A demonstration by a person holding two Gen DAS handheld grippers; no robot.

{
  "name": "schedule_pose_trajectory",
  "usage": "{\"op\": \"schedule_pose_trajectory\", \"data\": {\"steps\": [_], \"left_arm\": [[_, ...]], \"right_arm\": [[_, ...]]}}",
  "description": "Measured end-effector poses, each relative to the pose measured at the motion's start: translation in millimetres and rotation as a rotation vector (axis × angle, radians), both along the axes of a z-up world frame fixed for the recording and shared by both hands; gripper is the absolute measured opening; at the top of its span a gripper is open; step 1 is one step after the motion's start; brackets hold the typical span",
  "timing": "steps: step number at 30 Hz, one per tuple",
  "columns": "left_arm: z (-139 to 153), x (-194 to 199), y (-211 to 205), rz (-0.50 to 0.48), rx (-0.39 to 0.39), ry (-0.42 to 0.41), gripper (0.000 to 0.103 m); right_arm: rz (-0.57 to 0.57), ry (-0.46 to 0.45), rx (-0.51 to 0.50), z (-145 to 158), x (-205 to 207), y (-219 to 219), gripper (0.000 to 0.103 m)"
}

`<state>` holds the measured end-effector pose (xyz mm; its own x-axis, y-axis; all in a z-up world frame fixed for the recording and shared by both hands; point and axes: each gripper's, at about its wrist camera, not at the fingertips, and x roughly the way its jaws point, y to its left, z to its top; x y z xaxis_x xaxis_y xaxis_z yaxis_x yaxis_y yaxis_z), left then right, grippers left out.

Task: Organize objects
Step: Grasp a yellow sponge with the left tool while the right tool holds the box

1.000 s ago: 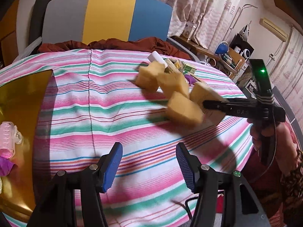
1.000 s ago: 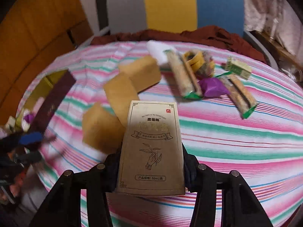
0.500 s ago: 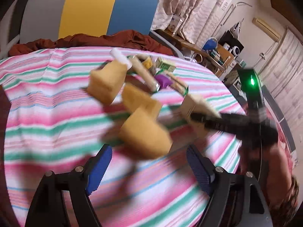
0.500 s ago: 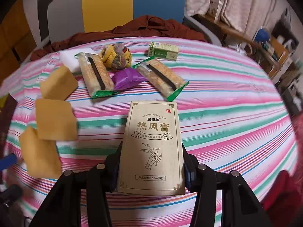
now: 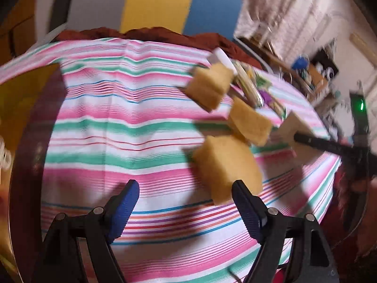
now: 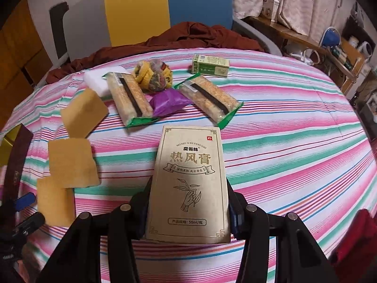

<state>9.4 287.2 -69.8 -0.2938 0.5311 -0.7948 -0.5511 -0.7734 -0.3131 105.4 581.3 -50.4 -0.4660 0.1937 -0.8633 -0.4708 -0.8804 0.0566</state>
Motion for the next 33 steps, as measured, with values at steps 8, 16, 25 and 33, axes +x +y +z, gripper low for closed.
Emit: {"op": "schedule_pose_trajectory", "data": {"steps": [8, 16, 25, 33], "left_arm": [[13.1, 19.7, 50.4, -0.116, -0.038, 0.061, 0.083], [-14.0, 19.3, 80.7, -0.169, -0.219, 0.183, 0.068], [-13.0, 20.1, 56.3, -0.186, -0.12, 0.181, 0.057], [-7.3, 13.9, 28.3, -0.154, -0.058, 0.127, 0.054]], "right_arm": [[0.017, 0.01, -0.009, 0.5, -1.2, -4.7, 0.052], [0.022, 0.008, -0.013, -0.7, -1.9, -4.6, 0.052], [0.045, 0.033, -0.021, 1.3, -3.9, -8.8, 0.052], [0.067, 0.079, -0.047, 4.2, -5.8, -13.4, 0.052]]}}
